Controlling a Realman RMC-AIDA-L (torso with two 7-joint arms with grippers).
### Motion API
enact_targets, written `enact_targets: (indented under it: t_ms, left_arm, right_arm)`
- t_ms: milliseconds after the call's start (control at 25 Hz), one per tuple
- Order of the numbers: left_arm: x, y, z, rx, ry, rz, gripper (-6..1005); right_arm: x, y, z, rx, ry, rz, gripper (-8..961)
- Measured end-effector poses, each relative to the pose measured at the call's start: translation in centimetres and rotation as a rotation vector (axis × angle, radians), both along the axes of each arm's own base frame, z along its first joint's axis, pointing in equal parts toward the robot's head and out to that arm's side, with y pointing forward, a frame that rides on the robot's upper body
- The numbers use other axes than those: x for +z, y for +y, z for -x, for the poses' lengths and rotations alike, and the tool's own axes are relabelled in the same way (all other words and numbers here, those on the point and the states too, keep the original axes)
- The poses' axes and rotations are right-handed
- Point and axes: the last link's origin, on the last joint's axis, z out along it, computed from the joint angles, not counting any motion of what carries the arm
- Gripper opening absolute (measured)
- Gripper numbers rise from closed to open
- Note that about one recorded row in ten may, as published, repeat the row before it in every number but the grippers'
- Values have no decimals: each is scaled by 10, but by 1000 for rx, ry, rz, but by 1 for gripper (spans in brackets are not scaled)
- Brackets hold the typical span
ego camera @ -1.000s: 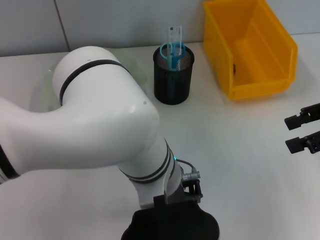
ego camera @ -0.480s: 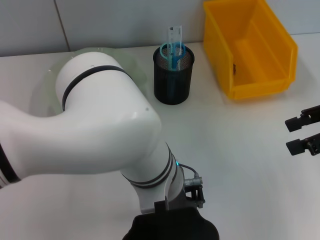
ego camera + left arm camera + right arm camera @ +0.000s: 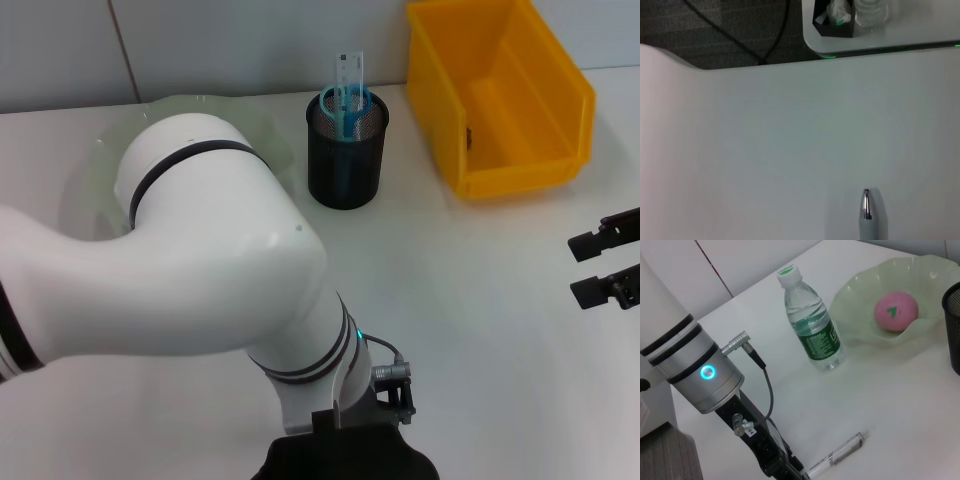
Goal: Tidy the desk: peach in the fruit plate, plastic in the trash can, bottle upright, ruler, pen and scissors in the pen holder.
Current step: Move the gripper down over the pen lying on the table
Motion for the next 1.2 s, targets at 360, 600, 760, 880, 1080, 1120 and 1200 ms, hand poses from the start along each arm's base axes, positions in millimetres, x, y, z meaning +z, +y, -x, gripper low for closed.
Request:
enact_targets:
  t_ms: [360, 600, 760, 880, 1080, 1120, 1200]
  left_arm:
    - [-1, 0, 3, 1, 4, -1, 369]
    - [-1, 0, 3, 5, 6, -1, 367]
    - [-2, 0, 4, 5, 7, 1, 366]
    - [-2, 0, 4, 6, 7, 2, 365]
    - [-2, 0, 6, 12, 11, 2, 364]
    - [-2, 0, 6, 12, 11, 2, 365]
    - [-2, 0, 6, 14, 12, 2, 366]
  right_arm:
    - [0, 2, 3, 9, -1, 1, 764]
    - [-2, 2, 3, 9, 4, 4, 763]
    - [-3, 2, 4, 10, 5, 5, 763]
    - [-3, 2, 4, 11, 6, 5, 763]
    - [-3, 2, 4, 12, 6, 4, 763]
    - [-3, 2, 4, 12, 5, 4, 763]
    - [-3, 3, 4, 14, 5, 3, 763]
